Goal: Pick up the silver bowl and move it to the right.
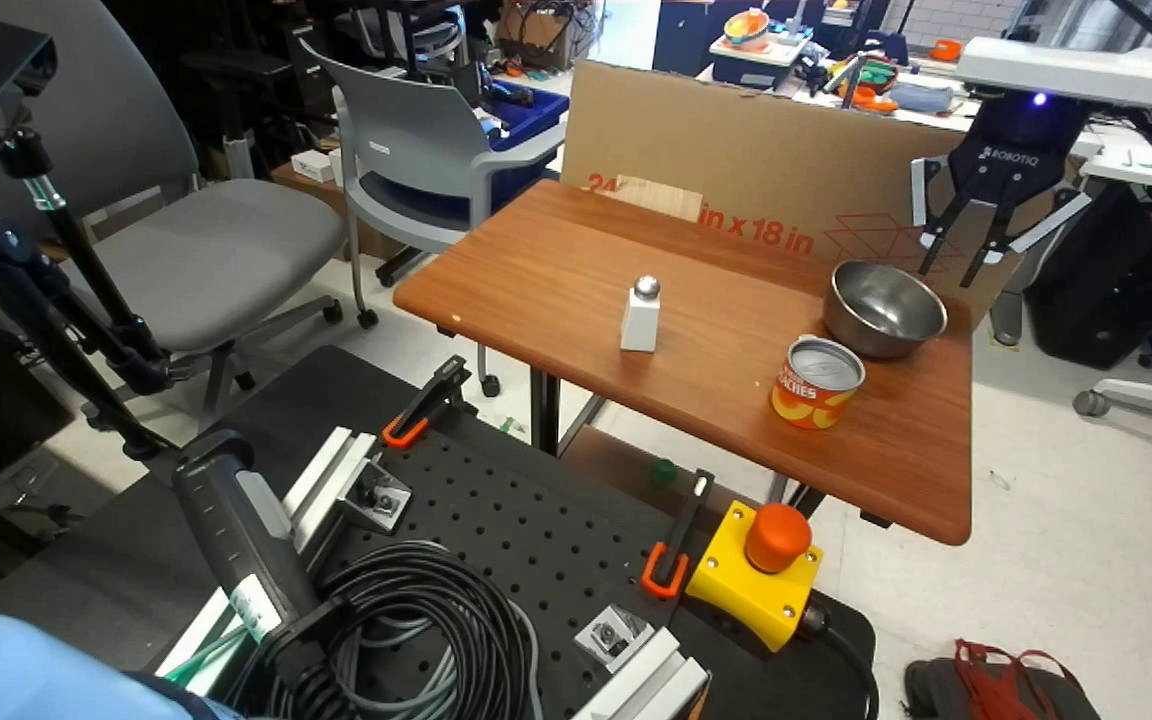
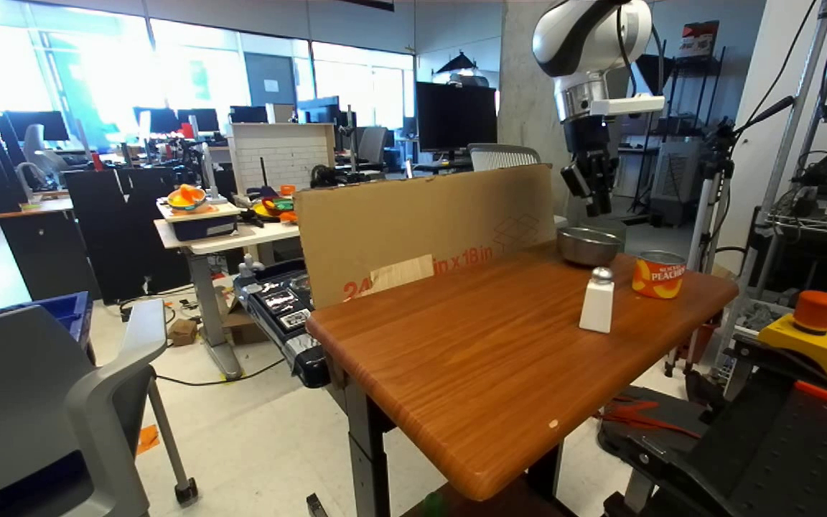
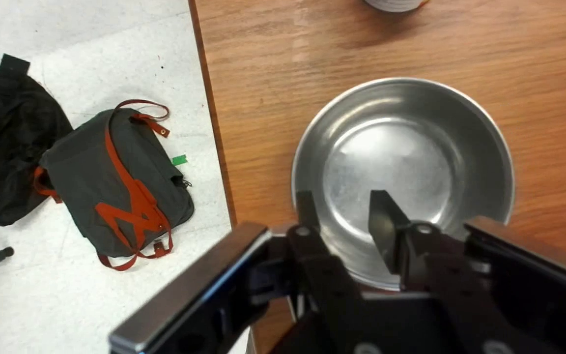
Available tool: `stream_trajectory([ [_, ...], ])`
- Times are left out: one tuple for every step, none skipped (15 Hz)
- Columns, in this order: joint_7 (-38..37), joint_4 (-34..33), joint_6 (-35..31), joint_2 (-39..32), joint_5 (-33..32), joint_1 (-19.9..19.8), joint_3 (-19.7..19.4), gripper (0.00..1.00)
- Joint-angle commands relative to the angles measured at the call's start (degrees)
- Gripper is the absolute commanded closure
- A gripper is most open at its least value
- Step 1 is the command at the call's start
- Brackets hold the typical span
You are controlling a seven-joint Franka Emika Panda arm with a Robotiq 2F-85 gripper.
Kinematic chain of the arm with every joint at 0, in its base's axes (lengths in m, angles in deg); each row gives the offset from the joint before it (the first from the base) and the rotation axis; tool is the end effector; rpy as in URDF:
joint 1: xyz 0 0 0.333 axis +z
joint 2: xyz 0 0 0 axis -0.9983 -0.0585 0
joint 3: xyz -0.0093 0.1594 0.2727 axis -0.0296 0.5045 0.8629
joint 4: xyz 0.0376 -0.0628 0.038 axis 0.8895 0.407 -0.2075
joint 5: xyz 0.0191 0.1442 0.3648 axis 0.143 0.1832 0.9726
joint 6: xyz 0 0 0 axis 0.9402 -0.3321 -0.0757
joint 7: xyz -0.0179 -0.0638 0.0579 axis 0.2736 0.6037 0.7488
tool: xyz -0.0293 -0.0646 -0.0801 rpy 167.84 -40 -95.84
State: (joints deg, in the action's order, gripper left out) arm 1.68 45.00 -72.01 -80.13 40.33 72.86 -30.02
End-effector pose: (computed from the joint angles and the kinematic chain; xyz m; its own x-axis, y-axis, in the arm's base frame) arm 0.6921 -0.2316 0.2505 0.9452 -0.1414 -0.2943 -0.1195 -0.9887 0.0910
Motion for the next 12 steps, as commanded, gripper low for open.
stream_trajectory([
  [2.15, -0.66, 2.95, 3.00, 0.00, -0.25, 0.32, 0.34],
  [3.15, 1.43, 1.98, 5.35, -0.24, -0.17, 0.45, 0.26],
  [3.81, 3.88, 0.45, 7.95, -0.58, 0.13, 0.48, 0.19],
  [4.49, 6.73, -1.47, 10.73, -0.81, 0.53, 0.49, 0.11],
  [4.91, 10.92, -4.32, 14.70, -1.15, 1.08, 0.48, 0.05],
  [5.01, 13.46, -6.00, 17.55, -0.94, 1.39, 0.61, 0.00],
  [4.78, 15.34, -7.25, 19.87, -0.38, 1.42, 0.88, 0.00],
  [4.00, 6.38, -3.37, 12.27, -0.33, 0.95, 0.34, 0.08],
  [4.00, 8.75, -4.28, 15.01, -0.29, 1.30, 0.45, 0.00],
  [4.01, 10.62, -4.61, 17.08, -0.26, 1.55, 0.51, 0.00],
  [4.03, 11.88, -4.77, 18.34, -0.25, 1.67, 0.51, 0.00],
  [4.03, 12.75, -4.95, 18.92, -0.24, 1.70, 0.50, 0.00],
])
